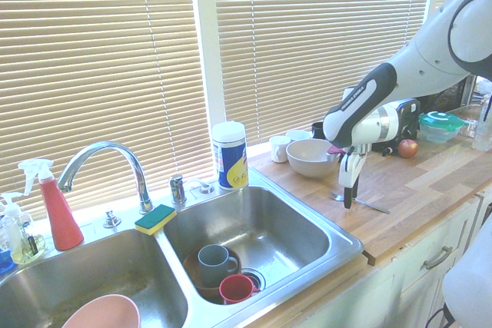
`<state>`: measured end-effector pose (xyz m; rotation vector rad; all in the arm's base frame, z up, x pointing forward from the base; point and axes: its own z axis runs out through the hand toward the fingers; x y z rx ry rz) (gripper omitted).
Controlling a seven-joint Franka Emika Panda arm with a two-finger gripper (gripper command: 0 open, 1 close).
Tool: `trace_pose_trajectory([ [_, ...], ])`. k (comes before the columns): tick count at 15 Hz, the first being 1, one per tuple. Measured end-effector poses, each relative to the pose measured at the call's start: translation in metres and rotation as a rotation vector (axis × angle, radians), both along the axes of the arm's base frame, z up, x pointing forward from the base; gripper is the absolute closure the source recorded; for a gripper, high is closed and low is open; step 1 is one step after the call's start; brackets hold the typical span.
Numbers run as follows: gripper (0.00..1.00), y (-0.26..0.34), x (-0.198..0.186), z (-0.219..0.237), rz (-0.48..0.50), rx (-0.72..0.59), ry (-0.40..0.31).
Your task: Put the fork into the sink
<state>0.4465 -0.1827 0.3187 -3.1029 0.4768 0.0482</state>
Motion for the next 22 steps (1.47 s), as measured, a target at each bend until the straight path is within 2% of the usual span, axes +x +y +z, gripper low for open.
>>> trace_pose_trajectory([
  [15,1.0,-0.008,0.004,-0.003,-0.024,0.005,-0.002],
  [17,1.0,-0.009,0.006,-0.001,-0.049,0.017,-0.007],
  [19,1.0,-0.011,0.014,0.017,-0.108,0.021,-0.01],
  [22,1.0,0.007,0.024,0.073,-0.192,0.006,-0.014],
])
